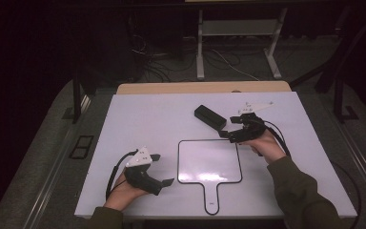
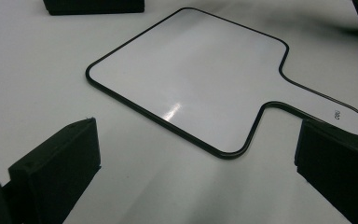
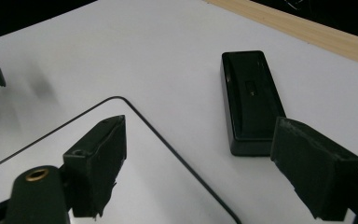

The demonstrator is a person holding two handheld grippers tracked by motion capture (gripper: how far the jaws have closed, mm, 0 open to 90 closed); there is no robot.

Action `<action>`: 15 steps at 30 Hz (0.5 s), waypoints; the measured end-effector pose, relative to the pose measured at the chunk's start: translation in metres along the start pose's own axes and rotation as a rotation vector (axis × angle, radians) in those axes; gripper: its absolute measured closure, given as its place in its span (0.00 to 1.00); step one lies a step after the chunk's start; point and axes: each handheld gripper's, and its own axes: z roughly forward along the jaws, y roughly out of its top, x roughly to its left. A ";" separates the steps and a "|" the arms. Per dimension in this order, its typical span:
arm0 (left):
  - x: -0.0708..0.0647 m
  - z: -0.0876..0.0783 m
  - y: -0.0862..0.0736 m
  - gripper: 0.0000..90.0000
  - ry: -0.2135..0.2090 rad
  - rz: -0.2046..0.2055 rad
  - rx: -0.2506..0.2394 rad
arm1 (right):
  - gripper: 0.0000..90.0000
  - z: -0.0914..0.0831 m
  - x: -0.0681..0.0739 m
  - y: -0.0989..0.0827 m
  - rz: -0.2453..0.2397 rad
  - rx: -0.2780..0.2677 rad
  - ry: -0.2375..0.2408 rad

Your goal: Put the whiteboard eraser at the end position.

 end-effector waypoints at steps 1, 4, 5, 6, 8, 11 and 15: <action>0.000 0.000 0.000 0.00 0.000 0.000 0.000 | 0.19 -0.002 0.001 -0.003 0.001 -0.004 -0.002; 0.000 0.000 0.000 0.00 -0.002 0.002 0.003 | 0.19 -0.007 0.003 -0.011 0.003 -0.019 -0.004; 0.000 0.000 0.000 0.00 -0.001 0.002 0.003 | 0.19 -0.008 0.004 -0.014 0.001 -0.020 -0.003; 0.000 0.000 0.000 0.00 -0.001 0.000 0.002 | 0.19 -0.009 0.005 -0.016 0.008 -0.018 -0.001; 0.000 0.000 0.000 0.00 0.000 0.000 0.001 | 0.19 -0.012 0.006 -0.020 -0.003 -0.015 -0.016; 0.000 0.000 0.000 0.00 0.001 0.000 0.002 | 0.19 -0.018 0.008 -0.026 0.001 -0.023 -0.032; 0.000 0.000 0.000 0.00 -0.001 0.001 0.003 | 0.19 -0.026 0.011 -0.035 -0.005 -0.025 -0.038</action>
